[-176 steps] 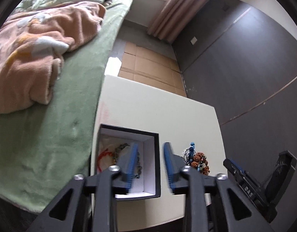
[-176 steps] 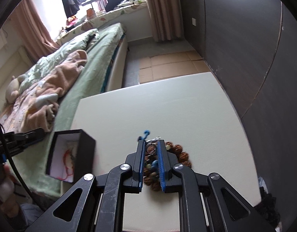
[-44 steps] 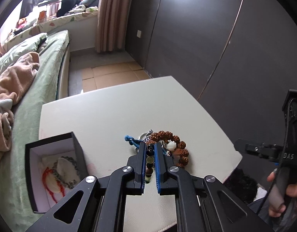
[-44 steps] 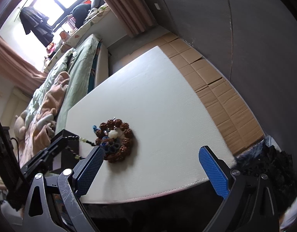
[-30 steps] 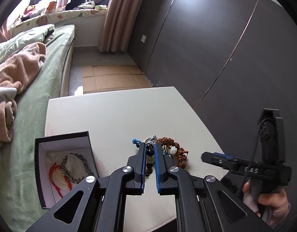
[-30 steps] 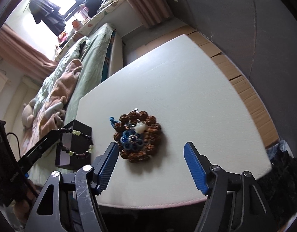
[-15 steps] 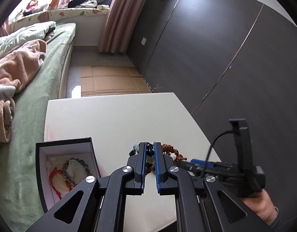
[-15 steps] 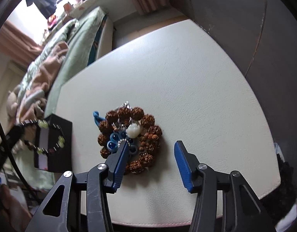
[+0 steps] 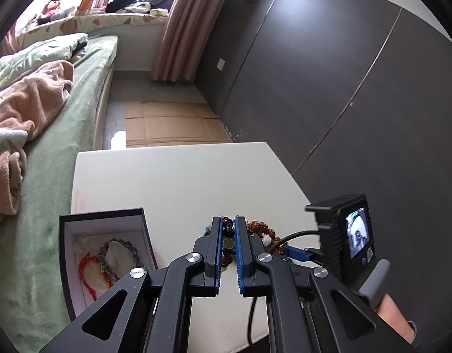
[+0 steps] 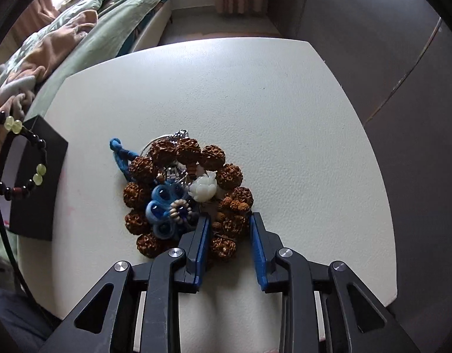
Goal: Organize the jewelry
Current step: 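Lift the dark bead bracelet with the left gripper while the right gripper reaches the brown bead bracelet, then carry the dark bracelet into the black box with the left gripper while the right drops the brown bracelet in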
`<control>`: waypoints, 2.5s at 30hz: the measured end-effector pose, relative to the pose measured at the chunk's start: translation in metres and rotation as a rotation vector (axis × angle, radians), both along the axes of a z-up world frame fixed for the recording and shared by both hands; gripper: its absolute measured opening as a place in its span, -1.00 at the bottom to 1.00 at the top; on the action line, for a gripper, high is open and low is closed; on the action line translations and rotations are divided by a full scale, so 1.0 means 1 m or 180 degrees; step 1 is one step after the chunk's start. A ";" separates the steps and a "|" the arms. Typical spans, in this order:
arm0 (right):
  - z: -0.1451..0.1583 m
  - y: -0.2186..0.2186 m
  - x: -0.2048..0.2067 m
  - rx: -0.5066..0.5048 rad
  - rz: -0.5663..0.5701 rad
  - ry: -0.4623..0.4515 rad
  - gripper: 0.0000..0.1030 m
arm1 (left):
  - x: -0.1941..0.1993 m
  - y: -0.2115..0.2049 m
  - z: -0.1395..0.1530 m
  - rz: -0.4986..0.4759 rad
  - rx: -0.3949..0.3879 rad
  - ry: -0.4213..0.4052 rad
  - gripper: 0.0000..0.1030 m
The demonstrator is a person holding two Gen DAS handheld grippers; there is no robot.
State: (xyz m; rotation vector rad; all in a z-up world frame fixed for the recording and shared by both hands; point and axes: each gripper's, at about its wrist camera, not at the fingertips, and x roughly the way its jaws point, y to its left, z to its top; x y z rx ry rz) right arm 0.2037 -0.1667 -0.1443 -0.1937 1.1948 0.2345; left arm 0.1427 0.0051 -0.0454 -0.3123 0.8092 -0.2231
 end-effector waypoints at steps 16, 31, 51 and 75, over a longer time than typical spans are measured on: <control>0.064 -0.033 -0.042 0.0857 0.0076 -0.0562 -0.53 | -0.018 0.009 0.021 0.0133 -0.0053 -0.0162 -0.84; 0.104 -0.025 -0.057 0.1322 0.0255 -0.0961 -0.53 | -0.023 0.058 0.012 0.0462 -0.0017 -0.0072 -0.84; 0.113 0.019 -0.062 0.1585 0.0502 -0.0958 -0.52 | -0.024 0.107 -0.003 0.0897 -0.0295 0.0210 0.25; 0.097 0.116 -0.044 0.2018 0.1007 -0.0419 -0.50 | -0.038 0.163 0.000 0.1324 -0.0420 0.0188 0.25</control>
